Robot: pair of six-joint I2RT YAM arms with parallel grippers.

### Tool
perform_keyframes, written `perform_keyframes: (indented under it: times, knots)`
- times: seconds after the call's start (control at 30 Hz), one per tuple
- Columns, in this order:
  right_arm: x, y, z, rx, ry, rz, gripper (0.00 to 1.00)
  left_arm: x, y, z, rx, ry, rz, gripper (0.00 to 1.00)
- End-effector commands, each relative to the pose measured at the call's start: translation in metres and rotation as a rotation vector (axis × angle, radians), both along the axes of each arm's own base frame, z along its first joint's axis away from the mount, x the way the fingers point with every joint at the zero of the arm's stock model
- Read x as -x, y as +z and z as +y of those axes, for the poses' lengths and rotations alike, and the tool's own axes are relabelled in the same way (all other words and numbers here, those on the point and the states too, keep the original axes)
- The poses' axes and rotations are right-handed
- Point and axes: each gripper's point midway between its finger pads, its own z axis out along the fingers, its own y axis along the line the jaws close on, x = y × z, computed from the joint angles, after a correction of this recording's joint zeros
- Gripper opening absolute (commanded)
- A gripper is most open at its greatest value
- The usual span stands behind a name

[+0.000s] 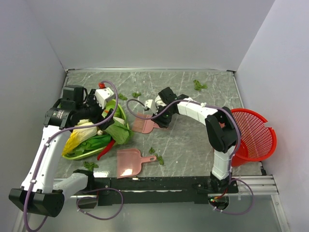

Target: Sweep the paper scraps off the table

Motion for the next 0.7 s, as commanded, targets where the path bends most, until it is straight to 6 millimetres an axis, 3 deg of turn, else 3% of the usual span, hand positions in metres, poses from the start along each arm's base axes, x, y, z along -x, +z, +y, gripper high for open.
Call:
perform_keyframes:
  times: [0.0, 0.1, 0.17, 0.3, 0.43, 0.67]
  knots:
    - [-0.025, -0.001, -0.010, 0.027, 0.011, -0.065, 0.59, -0.008, 0.021, -0.005, 0.025, -0.020, -0.057, 0.96]
    - [-0.021, 0.003, -0.007, -0.004, 0.044, -0.038, 0.59, -0.009, 0.021, -0.006, 0.032, -0.024, -0.054, 0.96]
    - [-0.005, 0.006, 0.003, -0.053, 0.109, 0.006, 0.59, -0.010, 0.021, -0.007, 0.039, -0.022, -0.054, 0.96]
    - [0.010, -0.007, 0.004, -0.013, 0.131, 0.048, 0.58, -0.010, 0.019, -0.008, 0.044, -0.025, -0.048, 0.96]
    - [0.003, -0.010, 0.004, 0.010, 0.100, 0.055, 0.57, -0.013, 0.017, -0.007, 0.037, -0.016, -0.045, 0.96]
    - [0.005, -0.034, -0.009, 0.097, 0.109, 0.070, 0.50, -0.018, 0.019, -0.007, 0.032, -0.018, -0.058, 0.96]
